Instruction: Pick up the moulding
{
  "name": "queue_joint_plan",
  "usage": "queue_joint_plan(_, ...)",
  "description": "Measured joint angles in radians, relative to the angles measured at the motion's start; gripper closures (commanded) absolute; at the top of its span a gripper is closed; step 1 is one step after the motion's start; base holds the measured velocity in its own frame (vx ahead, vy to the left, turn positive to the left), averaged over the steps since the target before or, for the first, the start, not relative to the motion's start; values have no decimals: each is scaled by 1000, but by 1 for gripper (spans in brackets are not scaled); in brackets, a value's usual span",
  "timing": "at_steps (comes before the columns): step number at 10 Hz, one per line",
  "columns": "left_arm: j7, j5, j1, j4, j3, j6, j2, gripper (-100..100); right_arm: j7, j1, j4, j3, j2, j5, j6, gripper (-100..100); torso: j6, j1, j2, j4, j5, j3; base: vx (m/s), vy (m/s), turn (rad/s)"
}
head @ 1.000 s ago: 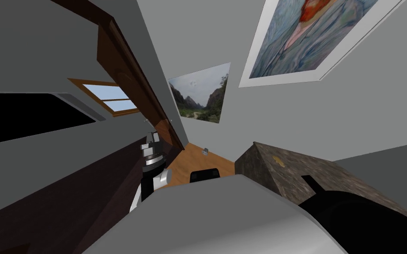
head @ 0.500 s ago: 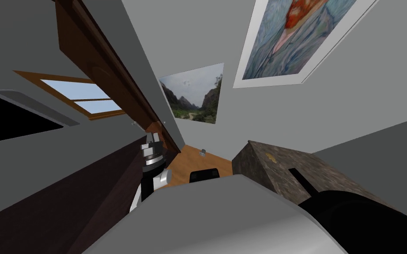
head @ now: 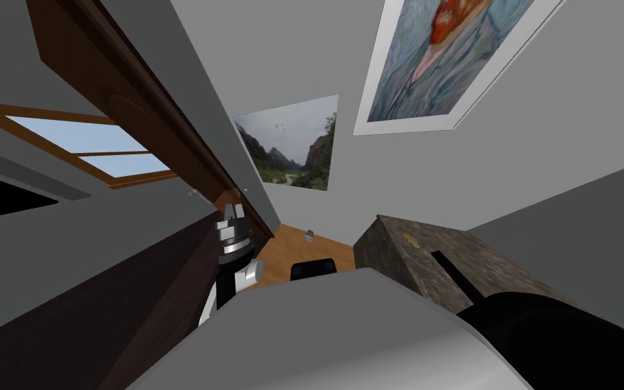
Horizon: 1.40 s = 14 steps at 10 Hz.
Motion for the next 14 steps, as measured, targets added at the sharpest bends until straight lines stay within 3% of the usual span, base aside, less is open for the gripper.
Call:
queue_joint_plan(2, 0, 0, 0, 0, 0, 0, 0, 0, -3, 7, -16, -43, -2, 57, 2, 100, -2, 1, 1, 1, -1, 1, 5, 1, 34)
queue_joint_plan(4, 0, 0, 0, 0, 0, 0, 0, 0, -4, -2, -9, -46, 1, 109, 1, 100, 0, -1, 4, 1, -3, 2, 34, -6, -199)
queue_joint_plan(6, 0, 0, 0, 0, 0, 0, 0, 0, -15, -57, 42, -89, 28, 189, -56, 100, 0, -1, 1, 0, -4, 1, 62, 2, -108)
queue_joint_plan(8, 0, 0, 0, 0, 0, 0, 0, 0, -26, -31, -5, -140, 14, 249, -34, 100, -2, -2, 2, 1, -4, 1, 41, -12, -130)
queue_joint_plan(11, 0, 0, 0, 0, 0, 0, 0, 0, -47, -67, -5, -222, 28, 349, -65, 100, -2, -1, 1, 0, -3, 1, 43, 1, -79)
queue_joint_plan(13, 0, 0, 0, 0, 0, 0, 0, 0, -51, -54, -26, -257, 22, 401, -55, 100, -1, -2, 4, 1, -3, 2, 26, -14, -189)
queue_joint_plan(14, 0, 0, 0, 0, 0, 0, 0, 0, -63, -85, -16, -281, 29, 435, -73, 100, 2, -3, 3, 1, -4, 2, 83, -5, -244)
